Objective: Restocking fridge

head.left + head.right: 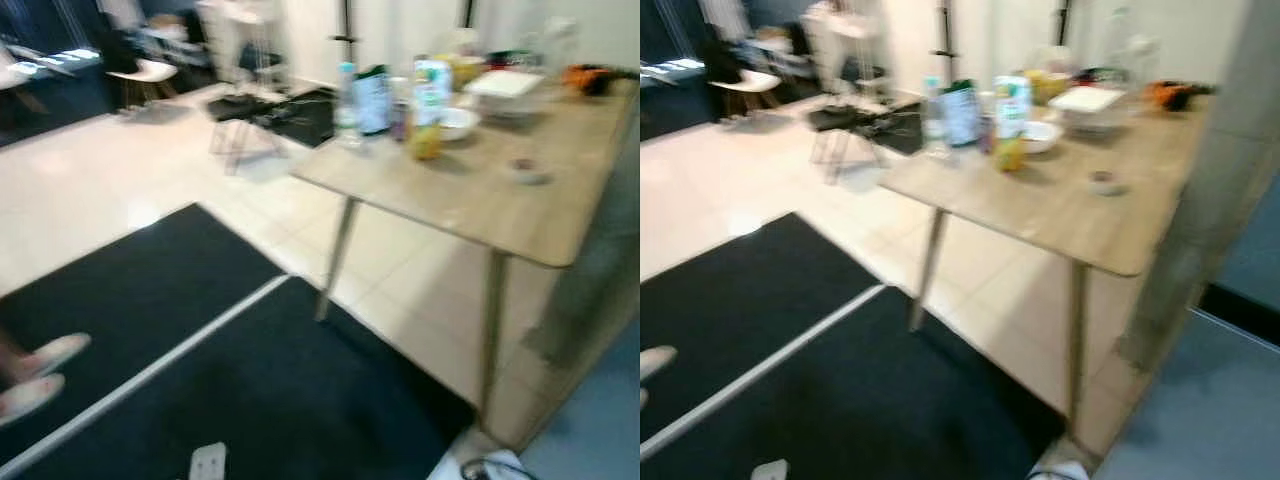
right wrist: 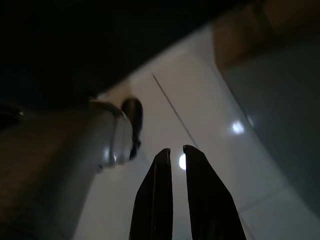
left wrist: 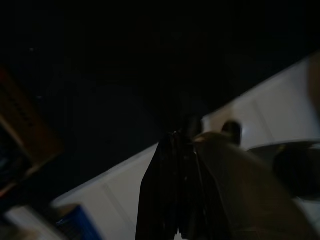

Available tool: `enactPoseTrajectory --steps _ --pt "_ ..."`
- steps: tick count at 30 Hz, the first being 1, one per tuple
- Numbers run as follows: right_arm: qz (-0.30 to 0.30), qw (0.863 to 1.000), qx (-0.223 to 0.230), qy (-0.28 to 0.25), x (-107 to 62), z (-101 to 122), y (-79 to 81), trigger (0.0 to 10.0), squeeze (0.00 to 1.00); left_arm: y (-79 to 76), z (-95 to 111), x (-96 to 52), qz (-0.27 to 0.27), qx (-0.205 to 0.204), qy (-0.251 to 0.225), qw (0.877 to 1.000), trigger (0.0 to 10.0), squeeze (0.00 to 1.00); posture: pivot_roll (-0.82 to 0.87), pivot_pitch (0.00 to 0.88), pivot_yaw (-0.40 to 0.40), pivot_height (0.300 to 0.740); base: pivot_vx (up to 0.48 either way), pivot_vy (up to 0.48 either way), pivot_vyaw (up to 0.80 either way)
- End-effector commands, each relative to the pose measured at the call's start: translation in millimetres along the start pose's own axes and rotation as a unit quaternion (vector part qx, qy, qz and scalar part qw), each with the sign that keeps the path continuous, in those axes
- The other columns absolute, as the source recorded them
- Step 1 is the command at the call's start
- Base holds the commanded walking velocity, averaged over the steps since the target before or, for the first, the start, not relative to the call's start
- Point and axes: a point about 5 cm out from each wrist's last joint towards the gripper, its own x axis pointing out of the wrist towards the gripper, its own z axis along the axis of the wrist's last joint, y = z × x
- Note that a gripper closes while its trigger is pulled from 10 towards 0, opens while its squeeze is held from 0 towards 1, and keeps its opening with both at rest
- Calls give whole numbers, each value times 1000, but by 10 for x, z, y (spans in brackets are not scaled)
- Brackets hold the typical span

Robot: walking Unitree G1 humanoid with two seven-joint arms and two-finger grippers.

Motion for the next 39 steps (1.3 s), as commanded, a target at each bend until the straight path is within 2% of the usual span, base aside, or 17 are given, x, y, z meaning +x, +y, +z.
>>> enactPoseTrajectory --steps 1,22,39 --pt "8 1000 0 -1 14 14 65 10000 0 31 -12 -9 6 4 3 1000 10000 0 -111 0 53 740 0 0 800" --pt "7 1000 -14 2 19 -2 98 10000 0 30 -15 -10 6 0 3 1000 10000 0 -111 0 57 740 0 0 796" --pt "-4 1000 -19 -1 20 10 90 10000 0 21 -27 -10 -2 4 9 1000 10000 0 -113 0 59 740 45 0 73"
